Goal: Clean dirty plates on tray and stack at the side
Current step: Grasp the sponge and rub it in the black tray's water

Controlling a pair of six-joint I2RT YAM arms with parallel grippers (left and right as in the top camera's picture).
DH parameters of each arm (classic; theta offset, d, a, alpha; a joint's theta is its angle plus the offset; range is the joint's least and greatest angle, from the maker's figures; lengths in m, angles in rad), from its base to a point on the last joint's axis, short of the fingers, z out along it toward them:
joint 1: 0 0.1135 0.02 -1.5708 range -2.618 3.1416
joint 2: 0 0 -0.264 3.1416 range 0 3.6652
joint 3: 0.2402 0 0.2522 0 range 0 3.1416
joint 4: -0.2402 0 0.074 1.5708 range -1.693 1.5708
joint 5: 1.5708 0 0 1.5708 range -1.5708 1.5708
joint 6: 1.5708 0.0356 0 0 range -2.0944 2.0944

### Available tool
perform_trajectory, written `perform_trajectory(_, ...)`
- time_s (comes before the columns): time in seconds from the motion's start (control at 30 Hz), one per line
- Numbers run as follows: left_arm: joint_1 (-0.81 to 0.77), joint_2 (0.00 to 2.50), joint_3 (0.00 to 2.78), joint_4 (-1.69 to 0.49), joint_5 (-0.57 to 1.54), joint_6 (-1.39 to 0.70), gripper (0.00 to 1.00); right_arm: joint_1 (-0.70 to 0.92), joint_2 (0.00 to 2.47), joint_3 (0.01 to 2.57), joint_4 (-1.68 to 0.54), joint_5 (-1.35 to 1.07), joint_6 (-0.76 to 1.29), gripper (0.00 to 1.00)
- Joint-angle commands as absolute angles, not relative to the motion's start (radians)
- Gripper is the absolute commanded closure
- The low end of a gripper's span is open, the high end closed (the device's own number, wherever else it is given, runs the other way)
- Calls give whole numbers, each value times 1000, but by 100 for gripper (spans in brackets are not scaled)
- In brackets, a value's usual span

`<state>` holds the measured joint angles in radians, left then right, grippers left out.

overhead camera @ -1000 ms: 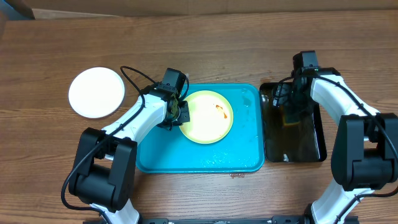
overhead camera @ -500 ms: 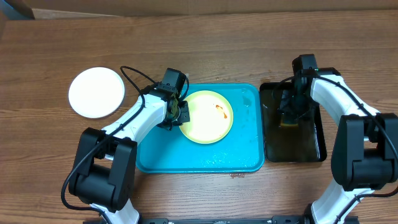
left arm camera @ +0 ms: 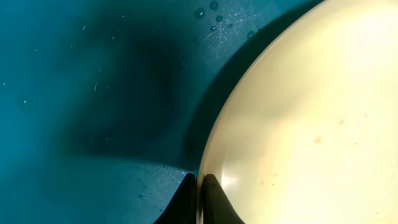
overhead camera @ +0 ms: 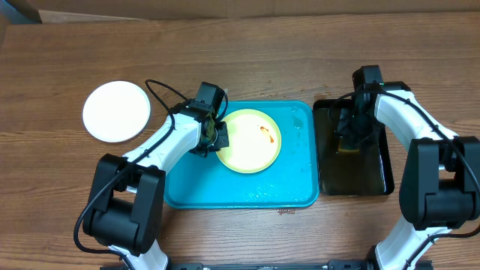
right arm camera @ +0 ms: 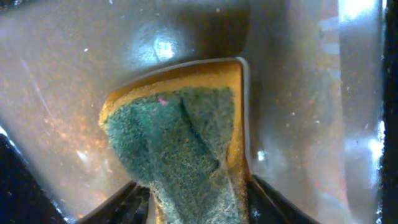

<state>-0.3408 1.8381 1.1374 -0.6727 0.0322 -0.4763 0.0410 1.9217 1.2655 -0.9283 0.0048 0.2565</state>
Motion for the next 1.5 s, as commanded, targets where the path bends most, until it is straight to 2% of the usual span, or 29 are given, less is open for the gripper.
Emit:
perform_trajectory(0.0,-347,1811,1134,-674,19,-476,94,44,1907,1264,-923,6,257,68)
perform_trajectory(0.07,-347,1811,1134,-674,19,-476,94,44,1908,1264,-927,7,257,80)
perform_trajectory(0.17,-347,1811,1134,-674,19,-476,94,44,1908,1263,-930,6,253,87)
perform_trajectory(0.37,-347,1811,1134,-673,18,-476,94,44,1908,1263,-933,6,253,87)
perform_trajectory(0.47,-347,1811,1134,-672,18,-476,94,44,1908,1263,-928,6,253,76)
perform_trajectory(0.53,-347,1811,1134,-672,18,-476,94,44,1908,1263,-922,6,253,76)
perform_trajectory(0.63,-347,1811,1134,-673,18,-476,94,44,1908,1264,-923,6,253,93)
perform_trajectory(0.67,-347,1811,1134,-673,18,-476,94,44,1906,1268,-933,6,254,96)
perform_trajectory(1.13,-347,1811,1134,-668,19,-476,80,45,1742,1333,-1044,46,264,96)
perform_trajectory(1.17,-347,1811,1134,-668,19,-476,81,45,1724,1333,-1050,59,276,96)
perform_trajectory(1.27,-347,1811,1134,-669,19,-476,90,45,1679,1333,-1048,74,295,96)
perform_trajectory(1.47,-347,1811,1134,-668,19,-476,96,49,1638,1333,-1066,78,296,96)
